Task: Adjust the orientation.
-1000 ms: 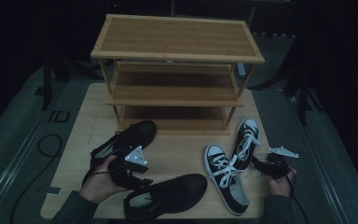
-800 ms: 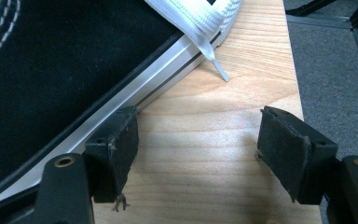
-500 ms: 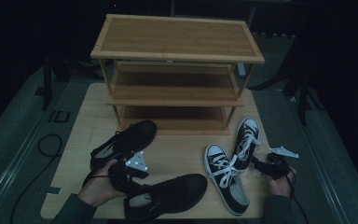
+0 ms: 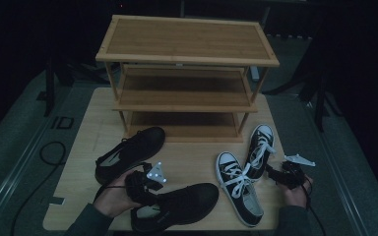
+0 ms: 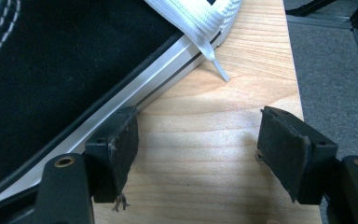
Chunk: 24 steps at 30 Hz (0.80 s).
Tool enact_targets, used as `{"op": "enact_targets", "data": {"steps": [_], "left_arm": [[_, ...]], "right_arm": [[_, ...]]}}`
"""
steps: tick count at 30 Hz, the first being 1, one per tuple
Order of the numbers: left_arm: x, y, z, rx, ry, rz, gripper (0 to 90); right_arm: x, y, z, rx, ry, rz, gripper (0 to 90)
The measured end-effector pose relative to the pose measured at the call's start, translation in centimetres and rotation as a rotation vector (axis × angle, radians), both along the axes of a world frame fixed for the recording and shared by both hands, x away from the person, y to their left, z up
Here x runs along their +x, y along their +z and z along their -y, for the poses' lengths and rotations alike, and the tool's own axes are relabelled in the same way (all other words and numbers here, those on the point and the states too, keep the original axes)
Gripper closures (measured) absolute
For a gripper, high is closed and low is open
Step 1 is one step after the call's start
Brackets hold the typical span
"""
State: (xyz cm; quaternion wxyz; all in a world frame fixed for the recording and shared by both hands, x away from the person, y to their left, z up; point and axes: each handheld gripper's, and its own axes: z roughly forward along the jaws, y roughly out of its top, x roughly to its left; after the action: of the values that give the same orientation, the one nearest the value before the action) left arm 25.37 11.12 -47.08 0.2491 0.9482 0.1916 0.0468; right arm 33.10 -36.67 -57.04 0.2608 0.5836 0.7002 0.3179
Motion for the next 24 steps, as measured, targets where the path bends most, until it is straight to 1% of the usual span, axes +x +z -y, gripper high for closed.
{"op": "enact_targets", "data": {"steps": [3,5,6,8,9,10,11,14,17,22,24], "left_arm": [[0.2,-0.3,0.5,0.017,0.017,0.01,62.2],[0.2,-0.7,1.0,0.02,0.02,0.013,65.3],[0.3,-0.9,1.1,0.019,0.021,0.015,68.2],[0.4,-1.0,1.2,0.005,0.024,0.01,77.4],[0.5,-1.0,1.2,0.005,0.031,0.019,81.5],[0.5,-0.9,1.1,0.006,0.042,0.02,83.9],[0.5,-1.0,1.1,-0.003,0.044,0.015,85.0],[0.6,-0.9,1.1,0.0,0.038,0.021,86.1],[0.7,-0.9,0.9,0.003,0.044,0.032,86.5],[1.2,-0.8,0.3,-0.007,0.093,0.045,86.6],[1.3,-0.8,-0.1,-0.019,0.116,0.049,86.6]], "right_arm": [[0.0,0.0,0.0,0.001,-0.001,0.0,28.7],[0.0,0.0,0.0,0.0,-0.001,0.0,28.7],[0.0,0.0,0.0,0.0,-0.001,0.0,28.7],[0.0,0.0,0.0,0.001,0.0,0.0,28.7],[0.0,0.0,0.0,0.001,0.0,0.0,28.7],[0.0,0.0,0.0,0.001,0.0,0.0,28.7],[0.0,0.0,0.0,0.001,0.0,0.0,28.7],[0.0,0.0,0.0,0.001,0.0,0.0,28.7],[0.0,0.0,0.0,0.001,0.0,0.0,28.7],[0.0,0.0,0.0,0.001,0.0,0.0,28.7],[0.0,0.0,0.0,0.001,0.0,0.0,28.7]]}}
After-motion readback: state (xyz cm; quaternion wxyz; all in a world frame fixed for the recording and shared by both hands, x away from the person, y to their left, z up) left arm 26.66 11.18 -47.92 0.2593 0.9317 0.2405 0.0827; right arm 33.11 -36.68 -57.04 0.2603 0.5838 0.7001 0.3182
